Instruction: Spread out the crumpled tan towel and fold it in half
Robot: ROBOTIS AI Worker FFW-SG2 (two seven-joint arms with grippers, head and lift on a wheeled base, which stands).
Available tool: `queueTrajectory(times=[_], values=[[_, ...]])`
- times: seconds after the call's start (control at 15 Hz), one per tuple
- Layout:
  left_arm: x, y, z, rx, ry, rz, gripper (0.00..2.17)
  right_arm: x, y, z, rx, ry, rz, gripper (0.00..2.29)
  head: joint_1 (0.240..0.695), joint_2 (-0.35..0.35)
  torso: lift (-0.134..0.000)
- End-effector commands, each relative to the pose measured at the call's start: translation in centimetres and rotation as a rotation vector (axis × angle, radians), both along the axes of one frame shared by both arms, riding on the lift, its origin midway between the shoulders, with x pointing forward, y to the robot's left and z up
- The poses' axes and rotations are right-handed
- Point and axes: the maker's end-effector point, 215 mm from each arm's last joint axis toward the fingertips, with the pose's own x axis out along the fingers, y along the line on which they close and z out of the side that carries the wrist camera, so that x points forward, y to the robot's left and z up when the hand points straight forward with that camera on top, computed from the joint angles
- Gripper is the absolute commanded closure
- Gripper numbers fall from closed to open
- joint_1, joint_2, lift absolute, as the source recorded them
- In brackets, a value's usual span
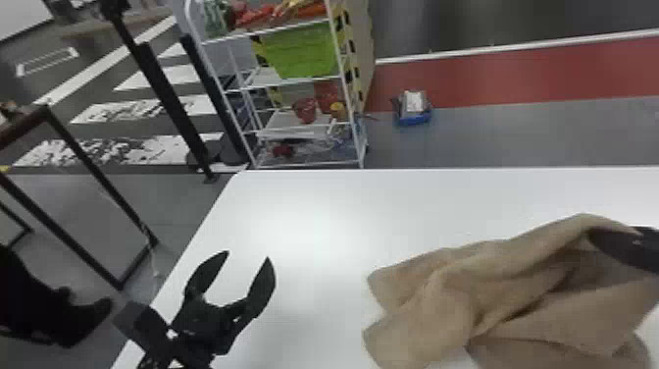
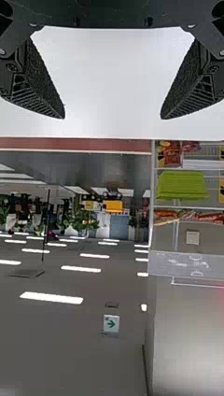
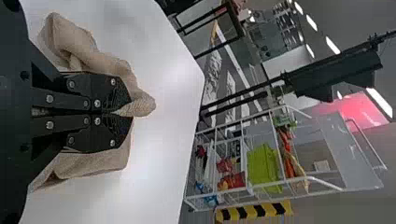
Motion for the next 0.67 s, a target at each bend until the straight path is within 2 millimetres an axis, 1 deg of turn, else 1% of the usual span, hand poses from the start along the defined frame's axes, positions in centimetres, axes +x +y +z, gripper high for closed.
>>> queueTrajectory(times=[0.0, 0.07, 0.13, 0.2, 0.27, 0.33, 0.4, 0.47, 0.53, 0.6], values=[[0.1, -0.3, -0.3, -0.007, 0.003, -0.003, 0.14, 0.2, -2.9, 1.6, 0.011, -0.014, -0.057, 1.53, 0.695, 0.299, -0.124], [0.1, -0.4, -0.3, -0.008, 0.003, -0.004, 0.14, 0.7, -2.3, 2.5, 0.021, -0.034, -0.050, 1.53, 0.695, 0.278, -0.124], [0.1, -0.4, -0.3, -0.007, 0.004, -0.004, 0.14, 1.6, -1.2, 3.7, 0.030, -0.063, -0.036, 1.53, 0.695, 0.263, -0.124], [0.0, -0.3, -0.3, -0.005, 0.004, -0.004, 0.14, 3.2, 0.2, 4.2, 0.039, -0.076, -0.033, 1.53, 0.695, 0.257, -0.124], [0.0, -0.3, -0.2, -0.005, 0.004, -0.004, 0.14, 5.3, 1.1, 4.9, 0.047, -0.091, -0.052, 1.53, 0.695, 0.260, -0.124], [-0.2, -0.3, -0.3, -0.003, 0.006, -0.003, 0.14, 7.2, 1.1, 6.2, 0.054, -0.114, -0.089, 1.53, 0.695, 0.273, -0.124], [-0.3, -0.1, -0.3, -0.002, 0.007, -0.001, 0.14, 8.8, 0.6, 6.8, 0.045, -0.107, -0.117, 1.52, 0.695, 0.273, -0.124], [-0.4, 0.0, -0.3, -0.002, 0.008, 0.003, 0.14, 9.1, 0.9, 5.4, 0.007, -0.048, -0.118, 1.52, 0.695, 0.276, -0.124], [-0.4, 0.1, -0.4, -0.004, 0.008, 0.003, 0.14, 9.3, 1.9, 3.9, -0.038, -0.031, -0.104, 1.52, 0.695, 0.274, -0.124], [-0.3, 0.0, -0.4, -0.007, 0.008, 0.002, 0.14, 10.0, 2.5, 2.9, -0.077, -0.056, -0.116, 1.52, 0.695, 0.275, -0.124]])
